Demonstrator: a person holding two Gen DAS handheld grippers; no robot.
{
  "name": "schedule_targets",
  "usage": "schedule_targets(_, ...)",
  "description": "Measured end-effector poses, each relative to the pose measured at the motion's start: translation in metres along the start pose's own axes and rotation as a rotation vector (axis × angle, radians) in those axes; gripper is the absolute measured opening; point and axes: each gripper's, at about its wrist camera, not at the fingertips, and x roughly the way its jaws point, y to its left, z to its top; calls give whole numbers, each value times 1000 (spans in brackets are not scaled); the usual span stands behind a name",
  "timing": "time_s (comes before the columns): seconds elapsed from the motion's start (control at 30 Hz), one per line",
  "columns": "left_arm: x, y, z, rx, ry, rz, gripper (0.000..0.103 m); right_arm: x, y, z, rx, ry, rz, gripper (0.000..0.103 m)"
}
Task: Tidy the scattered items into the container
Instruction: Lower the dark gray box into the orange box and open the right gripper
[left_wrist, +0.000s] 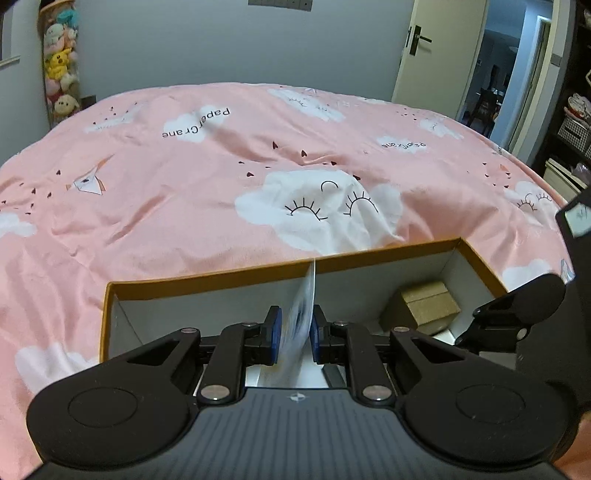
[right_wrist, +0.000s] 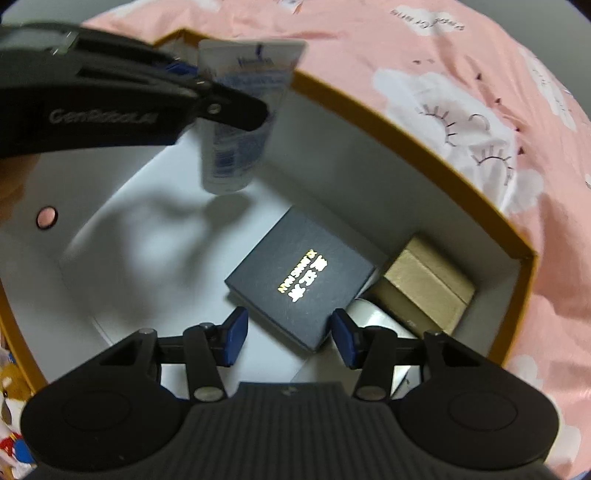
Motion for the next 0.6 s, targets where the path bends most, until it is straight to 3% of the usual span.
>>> schedule_targets(0.23,9,-4,7,41,77,32,18,10,6,9,-74,3,-79,50)
schedule_targets(0.37,3,3,5,2,115,22,18,13,5,10,-91,-24,-99,47)
schedule_targets(0.6,-8,8,9,20,158,21,18,19,-15,11,-20,0,-130,43)
